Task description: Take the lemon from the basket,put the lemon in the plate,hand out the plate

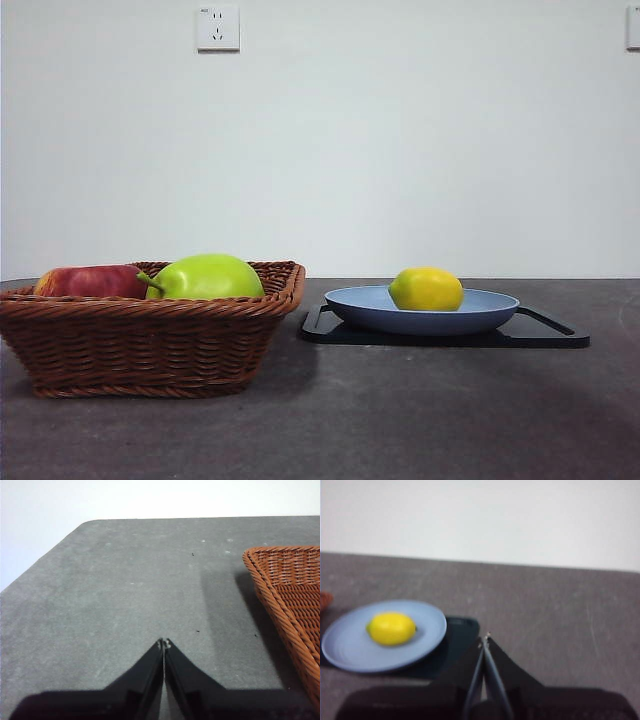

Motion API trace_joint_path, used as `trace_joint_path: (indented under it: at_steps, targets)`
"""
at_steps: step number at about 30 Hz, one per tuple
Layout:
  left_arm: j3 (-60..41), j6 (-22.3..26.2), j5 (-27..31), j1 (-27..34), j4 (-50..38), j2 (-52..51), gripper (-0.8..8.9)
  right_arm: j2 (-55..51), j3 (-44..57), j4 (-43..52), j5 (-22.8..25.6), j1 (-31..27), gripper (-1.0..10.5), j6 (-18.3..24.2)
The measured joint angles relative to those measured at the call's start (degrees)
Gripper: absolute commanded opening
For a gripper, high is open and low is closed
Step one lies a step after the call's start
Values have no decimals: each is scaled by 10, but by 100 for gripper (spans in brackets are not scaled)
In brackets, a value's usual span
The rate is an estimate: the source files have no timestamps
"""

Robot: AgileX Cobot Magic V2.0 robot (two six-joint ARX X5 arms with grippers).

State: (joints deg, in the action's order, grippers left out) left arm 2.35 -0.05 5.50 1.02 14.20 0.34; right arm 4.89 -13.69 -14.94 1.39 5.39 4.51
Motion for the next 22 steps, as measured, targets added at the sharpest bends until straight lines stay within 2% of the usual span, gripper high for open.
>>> trace_joint_path:
  at_steps: [8,22]
  targets:
    - [0,0,0,0,0,0,8,-38,96,24,-56,-20,3,-2]
    - [0,0,0,0,0,0,8,-47,123,42,-57,-24,3,-33]
